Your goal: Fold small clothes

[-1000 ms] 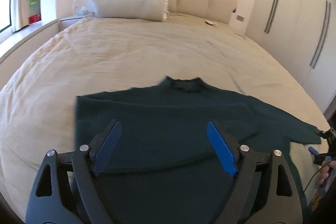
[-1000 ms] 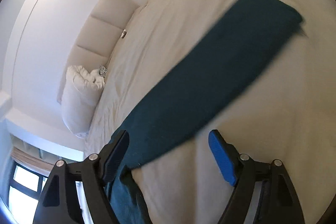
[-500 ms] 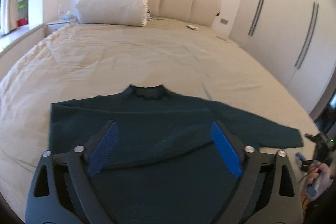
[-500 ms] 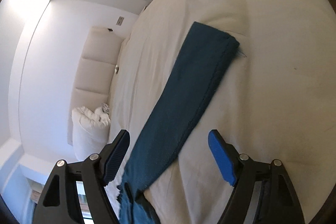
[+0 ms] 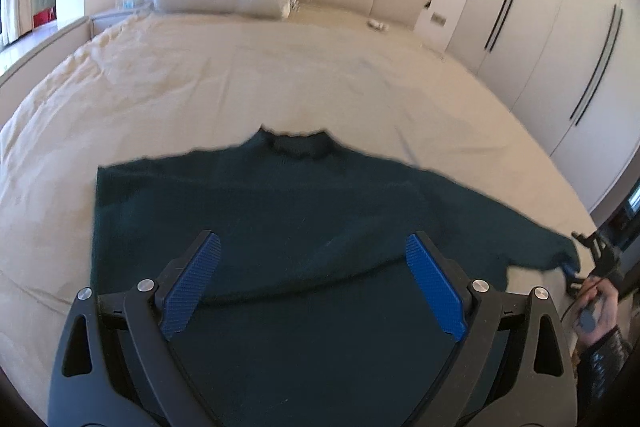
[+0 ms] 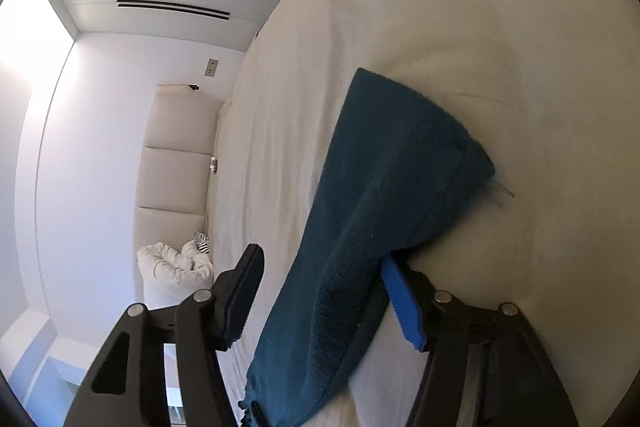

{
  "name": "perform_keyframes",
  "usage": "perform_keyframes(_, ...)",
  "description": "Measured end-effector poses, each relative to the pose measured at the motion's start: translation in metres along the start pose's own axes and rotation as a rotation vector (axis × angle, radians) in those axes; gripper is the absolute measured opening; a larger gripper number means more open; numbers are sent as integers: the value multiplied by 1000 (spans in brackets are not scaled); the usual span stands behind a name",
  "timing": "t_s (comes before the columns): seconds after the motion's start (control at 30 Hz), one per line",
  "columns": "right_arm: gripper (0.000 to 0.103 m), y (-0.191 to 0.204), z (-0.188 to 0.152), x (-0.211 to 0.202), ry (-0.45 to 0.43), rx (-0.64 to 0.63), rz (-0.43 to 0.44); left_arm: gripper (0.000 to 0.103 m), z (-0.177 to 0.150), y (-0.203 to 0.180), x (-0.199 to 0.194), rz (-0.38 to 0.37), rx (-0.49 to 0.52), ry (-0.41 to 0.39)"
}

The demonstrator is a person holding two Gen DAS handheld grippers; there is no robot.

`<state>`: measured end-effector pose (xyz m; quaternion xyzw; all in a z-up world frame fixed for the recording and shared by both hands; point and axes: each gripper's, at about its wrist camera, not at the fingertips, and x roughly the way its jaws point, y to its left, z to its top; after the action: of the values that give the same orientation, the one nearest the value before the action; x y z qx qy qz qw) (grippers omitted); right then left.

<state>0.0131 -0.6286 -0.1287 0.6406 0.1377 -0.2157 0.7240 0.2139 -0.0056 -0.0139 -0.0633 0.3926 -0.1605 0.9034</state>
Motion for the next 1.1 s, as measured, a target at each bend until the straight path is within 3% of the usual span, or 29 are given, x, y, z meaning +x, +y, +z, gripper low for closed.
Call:
perform_keyframes(0.07, 53, -8, -6, -9, -9, 83, -15, 95, -5, 9, 5, -16, -23, 3)
perform_keyframes(0.17, 52, -17, -20, -28, -27, 152, -41, 95, -9, 20, 8, -42, -58, 9)
perform_keyframes(0.4, 52, -14, 2, -18, 1, 119, -147, 95, -12, 23, 11, -51, -46, 23)
perform_keyframes(0.5, 54, -16, 14, -9, 16, 144, -113, 95, -14, 21, 14, -64, -50, 37)
perform_keyframes(0.6, 55, -20, 15, -15, -15, 166, -11, 95, -15, 18, 18, -71, -44, 45)
perform_keyframes(0.67, 53, -23, 13, -16, -37, 141, 6, 95, -16, 16, 21, -77, -36, 50)
perform_keyframes(0.73, 44, -23, 14, -11, -50, 97, -15, 95, -16, 15, 23, -78, -28, 53)
perform_keyframes(0.8, 24, -22, 15, -6, -46, 52, -53, 95, -16, 16, 24, -78, -34, 56)
perform_keyframes(0.9, 13, -8, 16, 1, -32, -34, -91, 95, -17, 23, 27, -90, -64, 65)
perform_keyframes(1.03, 11, 35, 3, 8, -24, -204, -137, 95, -17, 40, 34, -119, -132, 89)
perform_keyframes(1.1, 11, 74, -20, 19, -2, -345, -143, 95, -16, 46, 37, -126, -162, 92)
